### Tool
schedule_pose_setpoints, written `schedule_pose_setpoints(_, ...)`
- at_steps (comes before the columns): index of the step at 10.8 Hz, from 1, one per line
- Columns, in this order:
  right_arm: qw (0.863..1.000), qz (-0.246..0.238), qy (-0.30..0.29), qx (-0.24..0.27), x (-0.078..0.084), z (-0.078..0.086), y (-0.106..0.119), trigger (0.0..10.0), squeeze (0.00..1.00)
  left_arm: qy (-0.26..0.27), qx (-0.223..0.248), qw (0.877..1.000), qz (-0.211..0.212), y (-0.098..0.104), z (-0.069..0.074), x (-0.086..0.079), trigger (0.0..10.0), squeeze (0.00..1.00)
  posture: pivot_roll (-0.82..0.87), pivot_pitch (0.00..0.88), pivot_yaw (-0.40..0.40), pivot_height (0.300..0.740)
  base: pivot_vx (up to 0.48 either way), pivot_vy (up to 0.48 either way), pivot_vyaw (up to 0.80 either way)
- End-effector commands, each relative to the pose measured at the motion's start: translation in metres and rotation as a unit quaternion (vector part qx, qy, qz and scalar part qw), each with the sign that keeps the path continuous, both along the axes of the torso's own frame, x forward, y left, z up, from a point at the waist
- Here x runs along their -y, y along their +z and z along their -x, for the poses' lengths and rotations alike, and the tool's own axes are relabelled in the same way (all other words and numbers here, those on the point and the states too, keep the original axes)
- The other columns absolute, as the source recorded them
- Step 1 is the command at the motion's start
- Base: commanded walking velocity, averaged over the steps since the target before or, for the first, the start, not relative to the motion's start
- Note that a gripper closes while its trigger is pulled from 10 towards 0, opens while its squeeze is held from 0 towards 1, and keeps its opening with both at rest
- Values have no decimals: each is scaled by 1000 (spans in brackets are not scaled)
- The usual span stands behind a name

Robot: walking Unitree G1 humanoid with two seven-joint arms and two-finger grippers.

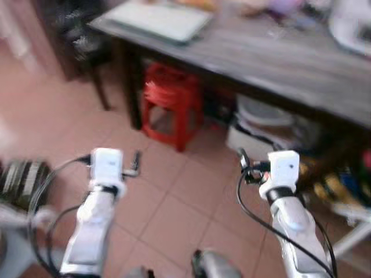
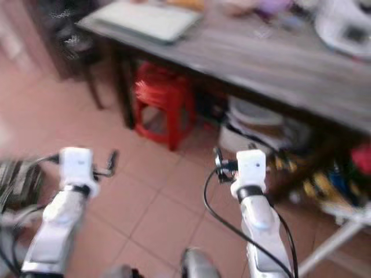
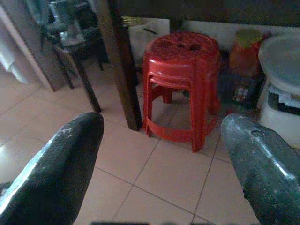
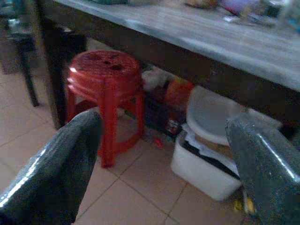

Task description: Setting the table

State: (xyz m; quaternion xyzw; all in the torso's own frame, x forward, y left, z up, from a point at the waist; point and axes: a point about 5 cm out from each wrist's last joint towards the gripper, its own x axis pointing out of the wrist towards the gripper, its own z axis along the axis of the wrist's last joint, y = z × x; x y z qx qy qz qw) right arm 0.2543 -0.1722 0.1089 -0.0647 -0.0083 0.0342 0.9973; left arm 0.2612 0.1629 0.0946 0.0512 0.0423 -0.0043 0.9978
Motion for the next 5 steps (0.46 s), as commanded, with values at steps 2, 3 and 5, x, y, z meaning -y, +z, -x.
schedule_pose_setpoints(2, 1000, 4, -13, -3, 6, 0, -1, 10000, 0, -7, 6, 1000, 10, 1, -1, 10, 10000, 0, -56, 119, 28, 740, 0, 0, -800)
schedule_pose_setpoints(3, 1000, 3, -18, 0, 6, 0, 1, 10000, 0, -14, 13, 1000, 23, 4, -3, 8, 10000, 0, -60, 127, 28, 740, 0, 0, -800)
schedule_pose_setpoints(5, 999, -5, -33, 2, 8, 7, 2, 10000, 0, 21, 30, 998, 42, 7, 0, -1, 10000, 0, -64, 133, 31, 740, 0, 0, -800)
